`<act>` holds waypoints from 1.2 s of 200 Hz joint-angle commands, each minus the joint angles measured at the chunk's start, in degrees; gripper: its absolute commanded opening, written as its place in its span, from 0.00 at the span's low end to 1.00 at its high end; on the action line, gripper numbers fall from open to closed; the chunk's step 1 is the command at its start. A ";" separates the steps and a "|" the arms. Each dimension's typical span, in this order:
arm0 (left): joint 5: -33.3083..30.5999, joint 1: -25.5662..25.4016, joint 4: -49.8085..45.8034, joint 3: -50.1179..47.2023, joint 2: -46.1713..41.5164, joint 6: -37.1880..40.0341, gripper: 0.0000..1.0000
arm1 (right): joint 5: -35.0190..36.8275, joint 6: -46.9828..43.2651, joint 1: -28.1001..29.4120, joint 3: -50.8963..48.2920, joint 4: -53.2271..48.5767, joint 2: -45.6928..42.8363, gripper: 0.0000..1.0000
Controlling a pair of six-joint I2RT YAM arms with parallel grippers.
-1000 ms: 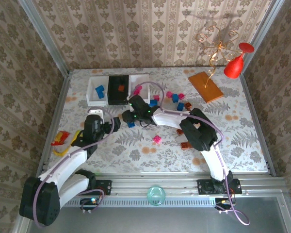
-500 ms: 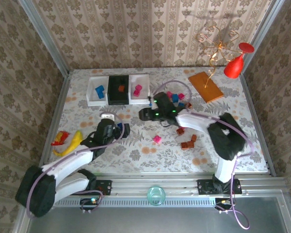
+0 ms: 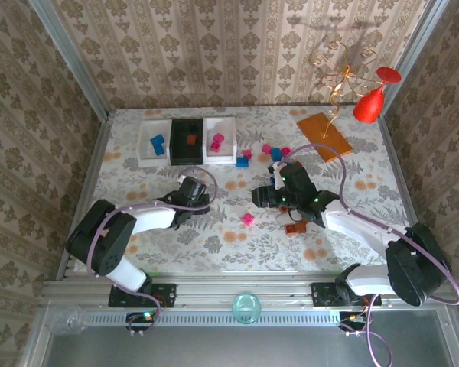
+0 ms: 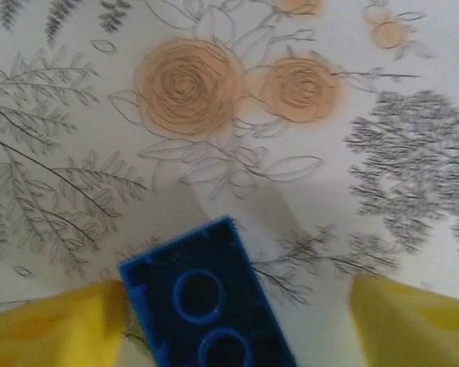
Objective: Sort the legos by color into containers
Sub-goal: Pick up the lego from the center of the table, then place the lego in the container.
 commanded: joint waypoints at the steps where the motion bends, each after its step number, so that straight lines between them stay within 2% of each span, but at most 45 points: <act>1: 0.74 -0.48 0.93 1.82 1.98 0.92 0.66 | -3.49 -2.70 -0.15 -1.43 -1.61 -2.92 0.75; 26: -0.51 -0.64 1.99 1.93 3.37 1.36 0.51 | -13.25 -4.05 1.88 -4.09 2.73 -4.02 0.77; 44: -1.13 -0.66 2.61 2.02 3.64 1.82 0.42 | -13.53 -7.26 4.70 -5.38 4.62 -4.38 0.88; 79: -2.47 0.35 3.39 1.29 -0.82 3.11 0.25 | -11.84 -8.46 6.97 -8.98 11.75 -5.89 0.94; 98: -2.35 3.03 2.70 0.96 -6.12 4.27 0.23 | -13.25 -7.85 7.28 -11.83 16.07 -8.52 0.96; 116: -1.29 7.64 1.40 1.86 -11.27 5.37 0.23 | -12.74 -7.98 7.44 -13.39 17.20 -11.35 0.98; 147: 2.42 17.20 -0.35 6.51 -13.71 6.65 0.25 | -8.06 -8.01 7.42 -9.90 11.77 -13.88 0.99; 185: 5.77 24.55 -0.42 15.72 -5.02 6.62 0.26 | -6.38 -9.03 7.40 -2.72 7.21 -9.86 1.00; 220: 4.89 27.91 -3.53 28.03 7.11 9.23 0.29 | -6.14 -7.54 7.46 -4.66 13.36 -6.63 1.00; 240: 6.09 29.69 -6.81 35.60 13.86 9.90 0.32 | -5.14 -7.35 7.41 -5.64 13.64 -6.03 1.00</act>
